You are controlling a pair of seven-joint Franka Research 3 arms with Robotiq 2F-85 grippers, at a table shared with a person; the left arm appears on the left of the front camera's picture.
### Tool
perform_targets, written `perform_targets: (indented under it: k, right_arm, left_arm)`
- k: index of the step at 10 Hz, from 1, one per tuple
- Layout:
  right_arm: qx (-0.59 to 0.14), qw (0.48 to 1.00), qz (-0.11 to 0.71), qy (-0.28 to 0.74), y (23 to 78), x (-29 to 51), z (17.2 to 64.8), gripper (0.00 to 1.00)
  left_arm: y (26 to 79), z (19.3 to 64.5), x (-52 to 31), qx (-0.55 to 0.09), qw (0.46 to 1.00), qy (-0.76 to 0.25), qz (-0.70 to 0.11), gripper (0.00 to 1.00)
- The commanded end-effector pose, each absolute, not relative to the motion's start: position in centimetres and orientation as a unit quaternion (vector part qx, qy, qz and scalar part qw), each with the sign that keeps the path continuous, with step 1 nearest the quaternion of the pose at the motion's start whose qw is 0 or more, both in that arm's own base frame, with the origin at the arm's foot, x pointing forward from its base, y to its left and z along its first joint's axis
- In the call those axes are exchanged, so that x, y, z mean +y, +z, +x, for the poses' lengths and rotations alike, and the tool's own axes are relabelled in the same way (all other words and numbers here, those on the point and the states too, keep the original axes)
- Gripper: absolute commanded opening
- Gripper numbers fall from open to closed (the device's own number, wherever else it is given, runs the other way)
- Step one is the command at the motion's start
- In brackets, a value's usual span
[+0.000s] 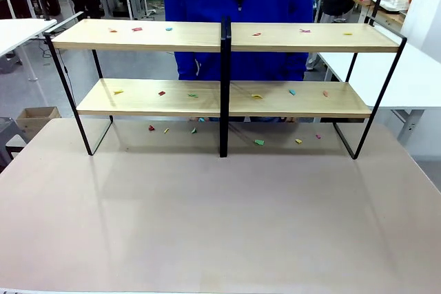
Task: Clean the shelves.
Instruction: Clean a randomly selected level of the Shelf with the Duster.
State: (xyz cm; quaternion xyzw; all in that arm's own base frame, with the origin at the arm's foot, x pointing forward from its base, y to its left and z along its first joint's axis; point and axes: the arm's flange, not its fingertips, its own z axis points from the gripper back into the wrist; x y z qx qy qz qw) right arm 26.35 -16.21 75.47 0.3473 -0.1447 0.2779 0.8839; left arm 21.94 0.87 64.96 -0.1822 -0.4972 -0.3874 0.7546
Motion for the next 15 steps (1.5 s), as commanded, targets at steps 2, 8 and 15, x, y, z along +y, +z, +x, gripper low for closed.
perform_targets:
  k: [2,8,15]
  right_arm:
    - [-0.144,0.885,0.349,0.271,75.7,-16.2,26.0,0.0]
    - [-0.145,0.884,0.347,0.276,75.5,-16.3,26.3,0.12]
    - [0.01,0.87,0.079,0.487,63.6,14.4,21.7,0.12]
  left_arm:
    - [65.0,22.0,0.9,-0.497,0.755,-0.387,-0.183,1.0]
    - [65.0,22.0,0.9,-0.497,0.755,-0.387,-0.183,1.0]
    - [65.0,22.0,0.9,-0.497,0.755,-0.387,-0.183,1.0]
